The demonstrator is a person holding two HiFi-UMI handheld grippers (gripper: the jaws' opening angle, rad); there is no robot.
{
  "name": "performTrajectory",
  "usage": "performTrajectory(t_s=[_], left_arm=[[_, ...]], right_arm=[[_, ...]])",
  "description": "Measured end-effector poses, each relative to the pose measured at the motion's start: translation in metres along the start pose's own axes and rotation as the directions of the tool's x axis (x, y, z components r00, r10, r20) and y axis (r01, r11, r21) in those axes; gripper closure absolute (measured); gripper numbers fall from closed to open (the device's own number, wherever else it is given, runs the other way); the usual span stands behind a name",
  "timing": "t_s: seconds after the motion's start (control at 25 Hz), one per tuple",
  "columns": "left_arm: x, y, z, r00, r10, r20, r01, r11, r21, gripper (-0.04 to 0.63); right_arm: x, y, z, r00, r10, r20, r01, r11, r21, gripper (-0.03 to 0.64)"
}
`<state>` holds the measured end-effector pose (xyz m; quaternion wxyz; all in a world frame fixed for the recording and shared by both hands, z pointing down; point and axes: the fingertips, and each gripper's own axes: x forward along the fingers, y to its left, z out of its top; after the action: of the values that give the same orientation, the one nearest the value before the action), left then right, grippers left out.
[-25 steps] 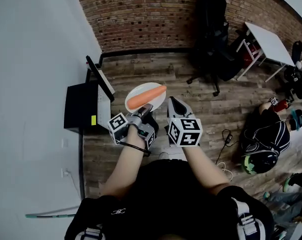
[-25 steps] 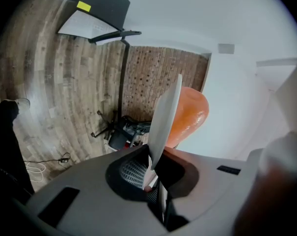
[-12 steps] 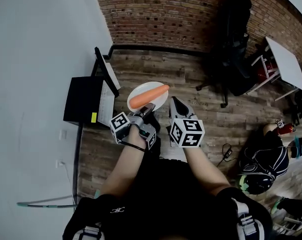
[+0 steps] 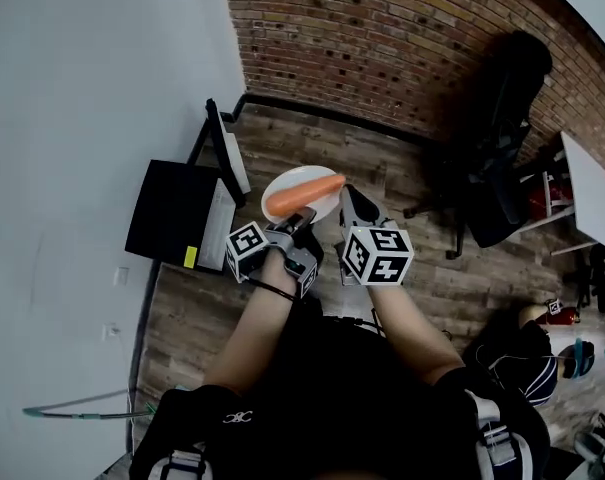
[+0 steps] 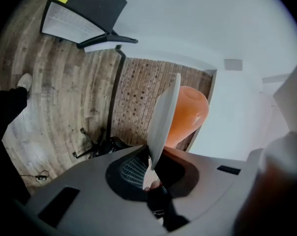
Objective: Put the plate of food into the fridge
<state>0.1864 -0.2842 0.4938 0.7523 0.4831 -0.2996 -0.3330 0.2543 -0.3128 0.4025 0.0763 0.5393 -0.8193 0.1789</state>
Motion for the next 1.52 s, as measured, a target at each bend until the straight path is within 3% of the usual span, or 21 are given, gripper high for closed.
performTrajectory(t_s=[0.44,0.56,0.72,0.84,1.04,1.16,1.28,1.36,1.52], left_arm=[[0.034,-0.054,0.113,0.988,-0.071,0.139,0.074,0.997,-0.014,0.571],[0.026,-0.05,0.134,0.977,-0.078,0.201,0.081,0.997,-0.008,0.572],[0.012,-0.037,0.161,0.951,-0.086,0.298,0.088,0.996,0.006,0.571],[-0.001,-0.019,0.174,0.904,-0.106,0.415,0.128,0.991,-0.027,0.571],[-0.011,0.02,0.206,0.797,-0.13,0.59,0.236,0.966,-0.106,0.571],[-0.015,0.047,0.218,0.735,-0.128,0.666,0.272,0.955,-0.116,0.571],[-0.013,0.08,0.23,0.646,-0.166,0.745,0.357,0.928,-0.103,0.571],[-0.01,0.108,0.242,0.595,-0.189,0.781,0.406,0.91,-0.089,0.571],[-0.019,0.185,0.285,0.531,-0.198,0.824,0.448,0.891,-0.075,0.571]], right_arm=[[0.121,0.034,0.036,0.988,0.15,-0.03,-0.153,0.982,-0.108,0.604],[0.14,0.051,0.03,0.978,0.204,-0.055,-0.21,0.964,-0.164,0.604],[0.173,0.068,0.019,0.947,0.3,-0.118,-0.315,0.938,-0.142,0.604],[0.2,0.084,0.001,0.898,0.394,-0.195,-0.424,0.894,-0.147,0.604],[0.25,0.112,-0.028,0.798,0.512,-0.318,-0.565,0.82,-0.098,0.604],[0.272,0.127,-0.053,0.726,0.573,-0.379,-0.648,0.755,-0.1,0.604],[0.287,0.134,-0.1,0.627,0.636,-0.449,-0.745,0.658,-0.108,0.604],[0.299,0.134,-0.139,0.577,0.657,-0.485,-0.787,0.606,-0.114,0.604],[0.319,0.141,-0.222,0.516,0.684,-0.515,-0.834,0.538,-0.122,0.604]])
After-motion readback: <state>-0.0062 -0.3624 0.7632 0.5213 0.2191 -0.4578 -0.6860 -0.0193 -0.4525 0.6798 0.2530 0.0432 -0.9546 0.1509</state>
